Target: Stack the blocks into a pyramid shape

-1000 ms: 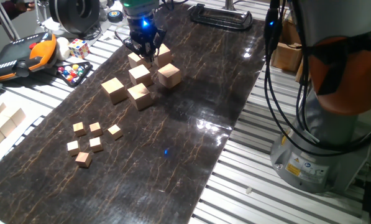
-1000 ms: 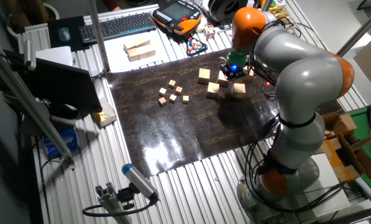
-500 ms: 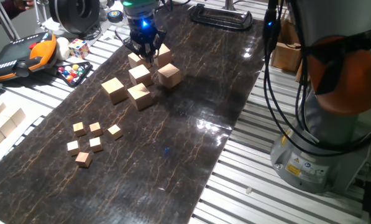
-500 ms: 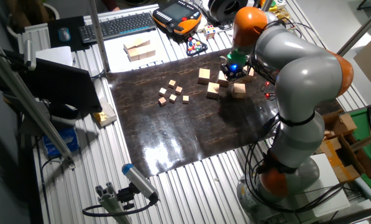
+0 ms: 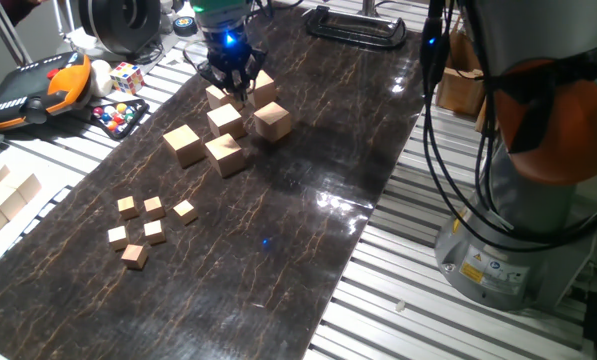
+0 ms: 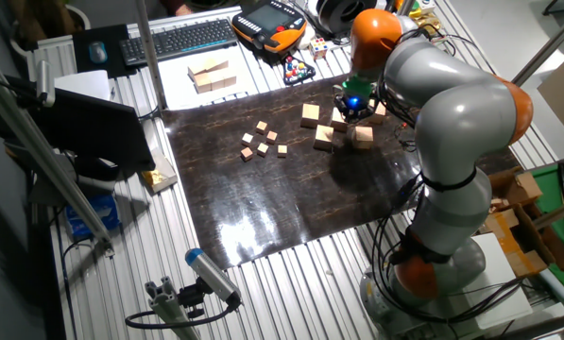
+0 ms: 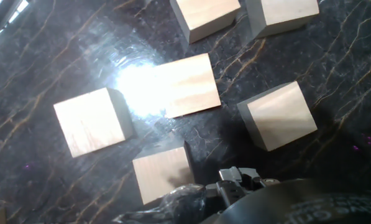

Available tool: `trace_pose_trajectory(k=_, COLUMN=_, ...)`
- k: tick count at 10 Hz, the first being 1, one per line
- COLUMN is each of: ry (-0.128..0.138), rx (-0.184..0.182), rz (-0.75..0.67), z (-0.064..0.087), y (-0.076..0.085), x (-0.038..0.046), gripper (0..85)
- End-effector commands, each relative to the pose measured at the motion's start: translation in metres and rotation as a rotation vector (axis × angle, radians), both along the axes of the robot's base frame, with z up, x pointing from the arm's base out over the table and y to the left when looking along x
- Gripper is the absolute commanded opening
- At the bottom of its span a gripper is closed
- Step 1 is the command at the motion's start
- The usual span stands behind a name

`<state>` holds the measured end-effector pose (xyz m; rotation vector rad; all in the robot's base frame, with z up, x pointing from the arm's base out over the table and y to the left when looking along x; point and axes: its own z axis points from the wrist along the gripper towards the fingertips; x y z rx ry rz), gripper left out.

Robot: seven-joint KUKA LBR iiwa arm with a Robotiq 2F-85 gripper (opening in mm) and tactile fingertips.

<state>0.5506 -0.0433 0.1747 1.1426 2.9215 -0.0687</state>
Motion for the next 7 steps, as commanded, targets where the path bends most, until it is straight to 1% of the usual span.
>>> trace_pose_trajectory(k=1, ry=-0.013, rx=-0.007, rz=0.005, z=0.0, y=0.0, x=-0.0001, gripper=0.7)
trace_pose_trajectory(k=2, ry=-0.032, rx=-0.022, rz=-0.007, z=0.0, y=0.0, x=-0.0001, gripper=0.7)
trace_pose_trajectory(k=3, ry=-0.043, rx=-0.037, rz=-0.046, z=0.0, y=0.0, x=-0.0001, gripper=0.7)
trace_pose_trajectory(k=4, ry=-0.048, rx=-0.038, rz=-0.066, z=-0.001, y=0.0, x=0.0007, gripper=0.7)
trace_pose_trajectory(k=5, ry=-0.048, rx=-0.023, rz=-0.075, z=-0.003, y=-0.003, x=0.0037, gripper=0.7)
trace_pose_trajectory(k=6, ry=-0.046, rx=-0.008, rz=-0.088, z=-0.005, y=-0.007, x=0.0095, gripper=0.7)
trace_pose_trajectory(k=7, ry=-0.049, rx=-0.007, rz=-0.108, z=-0.008, y=-0.008, x=0.0136, gripper=0.7)
